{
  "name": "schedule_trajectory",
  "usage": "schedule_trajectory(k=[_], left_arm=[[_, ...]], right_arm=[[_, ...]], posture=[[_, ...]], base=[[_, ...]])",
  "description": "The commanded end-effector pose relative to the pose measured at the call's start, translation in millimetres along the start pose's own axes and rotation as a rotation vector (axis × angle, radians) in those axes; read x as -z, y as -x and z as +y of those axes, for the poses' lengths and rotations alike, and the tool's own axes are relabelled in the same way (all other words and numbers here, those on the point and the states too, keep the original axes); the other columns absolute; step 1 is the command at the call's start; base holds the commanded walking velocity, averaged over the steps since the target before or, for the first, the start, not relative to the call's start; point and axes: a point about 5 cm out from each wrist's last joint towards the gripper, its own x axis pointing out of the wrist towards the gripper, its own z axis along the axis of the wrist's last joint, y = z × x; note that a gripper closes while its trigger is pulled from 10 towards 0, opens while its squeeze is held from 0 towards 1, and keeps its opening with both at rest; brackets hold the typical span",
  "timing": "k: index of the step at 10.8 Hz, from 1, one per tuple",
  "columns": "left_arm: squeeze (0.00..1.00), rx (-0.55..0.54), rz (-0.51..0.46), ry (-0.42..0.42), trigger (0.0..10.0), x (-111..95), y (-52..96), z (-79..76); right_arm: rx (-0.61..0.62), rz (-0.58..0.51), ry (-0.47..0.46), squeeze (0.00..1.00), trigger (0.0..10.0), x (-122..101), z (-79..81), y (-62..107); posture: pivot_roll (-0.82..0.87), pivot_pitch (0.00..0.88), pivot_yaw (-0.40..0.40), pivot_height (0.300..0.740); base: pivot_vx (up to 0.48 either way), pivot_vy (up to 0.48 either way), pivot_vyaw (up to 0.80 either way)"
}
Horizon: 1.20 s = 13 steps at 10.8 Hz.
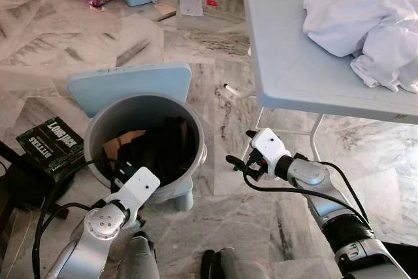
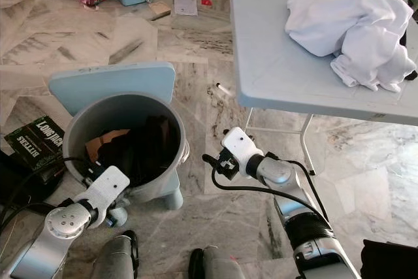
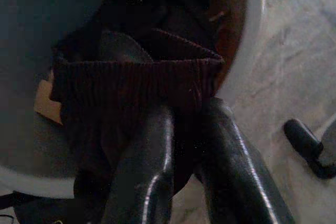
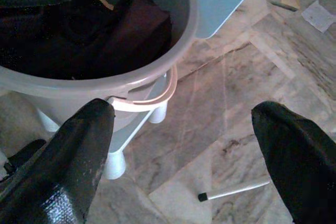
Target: Hang hanger
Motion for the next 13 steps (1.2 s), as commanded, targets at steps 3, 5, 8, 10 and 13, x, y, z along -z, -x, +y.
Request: schedule_trajectory(k=[3,5,8,10,13], left_arm=[[0.0,-0.281,-0.161,-0.012,0.0,-17,-1.7,22.9],[0.0,-0.369,-0.327,-0.006,0.0,-38,2.1,28.9],[0.0,-0.471,-0.545,0.002,0.0,-66,7.6,32.9],[0.0,-0.47,-0.56,0.003,0.0,-67,6.1,32.6],[0.0,-0.213,-0.403,0.157,0.0,-42,2.2,5.7]], right_arm=[[0.038,0.003,0.017,1.0,10.0,1,-8.7,2.3],[0.053,-0.002,0.023,1.0,10.0,-1,-11.9,1.5],[0.076,-0.013,0.036,1.0,10.0,-3,-15.2,-0.3],[0.08,-0.013,0.04,1.0,10.0,-4,-16.4,-0.7],[0.087,-0.009,0.045,1.0,10.0,-2,-18.6,2.0]], posture=[[0.02,0.15,-0.15,0.74],[0.02,0.146,-0.156,0.74],[0.02,0.138,-0.159,0.74],[0.02,0.134,-0.162,0.74],[0.02,0.139,-0.161,0.74]], base=[[0.0,0.0,0.0],[0.0,0.0,0.0],[0.0,0.0,0.0],[0.0,0.0,0.0],[0.0,0.0,0.0]])
